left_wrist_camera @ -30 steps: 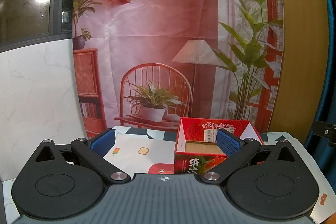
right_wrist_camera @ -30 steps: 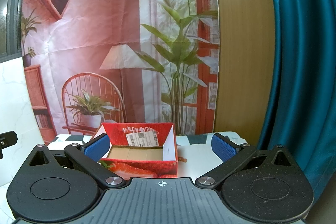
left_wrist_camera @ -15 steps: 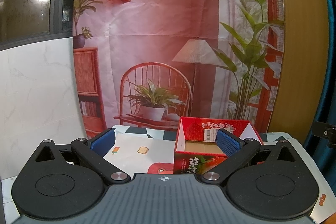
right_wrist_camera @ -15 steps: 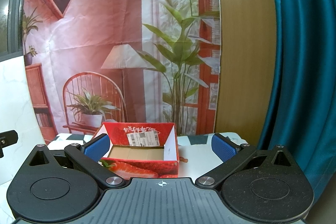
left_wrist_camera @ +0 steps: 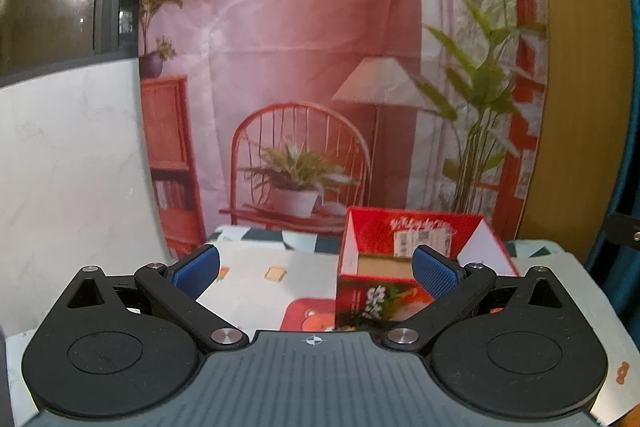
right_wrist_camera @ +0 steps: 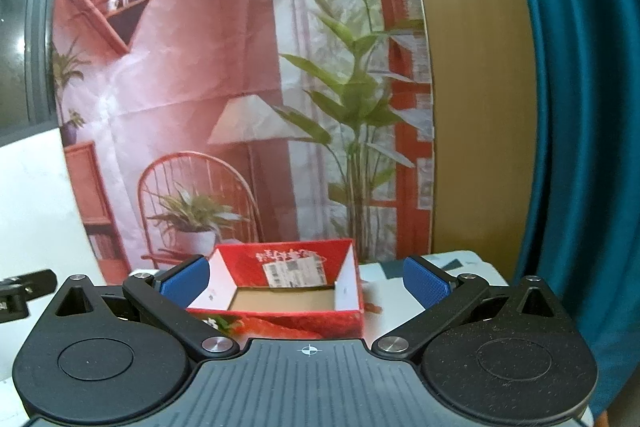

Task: Organize soft objects
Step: 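Move the right tool down to the orange floral oven mitt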

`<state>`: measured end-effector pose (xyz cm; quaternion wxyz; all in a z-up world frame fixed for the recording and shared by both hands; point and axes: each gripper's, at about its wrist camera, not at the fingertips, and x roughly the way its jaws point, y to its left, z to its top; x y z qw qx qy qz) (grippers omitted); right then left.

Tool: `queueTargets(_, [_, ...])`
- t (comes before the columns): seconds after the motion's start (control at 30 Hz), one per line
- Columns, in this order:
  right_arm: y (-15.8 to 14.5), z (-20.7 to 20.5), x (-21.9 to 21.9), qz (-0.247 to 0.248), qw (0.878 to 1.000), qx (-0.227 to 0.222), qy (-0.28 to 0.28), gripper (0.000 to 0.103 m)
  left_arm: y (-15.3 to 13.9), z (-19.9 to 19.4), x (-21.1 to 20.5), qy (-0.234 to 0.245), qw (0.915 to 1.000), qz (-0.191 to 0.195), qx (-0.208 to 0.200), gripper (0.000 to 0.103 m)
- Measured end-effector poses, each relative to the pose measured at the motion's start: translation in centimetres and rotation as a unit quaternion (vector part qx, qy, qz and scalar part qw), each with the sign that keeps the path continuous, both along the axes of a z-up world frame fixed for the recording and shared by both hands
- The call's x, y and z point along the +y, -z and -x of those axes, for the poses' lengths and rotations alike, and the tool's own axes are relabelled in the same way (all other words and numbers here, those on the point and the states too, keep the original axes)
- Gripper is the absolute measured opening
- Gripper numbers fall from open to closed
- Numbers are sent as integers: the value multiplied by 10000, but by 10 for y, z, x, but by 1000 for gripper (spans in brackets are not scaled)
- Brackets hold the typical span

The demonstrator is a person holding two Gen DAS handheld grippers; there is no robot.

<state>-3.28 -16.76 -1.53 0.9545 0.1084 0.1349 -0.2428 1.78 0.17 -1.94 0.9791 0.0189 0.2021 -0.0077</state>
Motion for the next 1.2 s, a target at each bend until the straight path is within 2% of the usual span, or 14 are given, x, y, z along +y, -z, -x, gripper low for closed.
queueTargets(0.1, [12,-2,-5,-36,9998,-166,-135,103,13,-13,3,-1,9998,51,207,103])
queueTargets(0.3, [45,-11,-15,-255,9990,-293,-197,103,42,-30,2,-25,9990,-136,434,103])
queueTargets(0.47, [78,-25,-18,-417,9987,39,-276,103,67,-41,5,-81,9979,-203,615,103])
queueTargets(0.6, [99,-38,-18,-569,9973,403,-222,103,84,-52,8,-89,9970,-108,755,103])
queueTargets(0.73, [127,-49,-19,-996,9931,567,-230,102,103,-60,14,-135,9955,-53,941,103])
queueTargets(1.0, [179,-75,-10,-1730,9760,1258,-406,76,127,-69,23,-210,9930,-68,1163,103])
queueTargets(1.1, [186,-85,-4,-1906,9704,1396,-502,65,132,-70,26,-235,9928,-74,1172,102])
queueTargets(1.2, [189,-91,-1,-2145,9650,1396,-580,65,135,-71,29,-286,9921,11,1225,102])
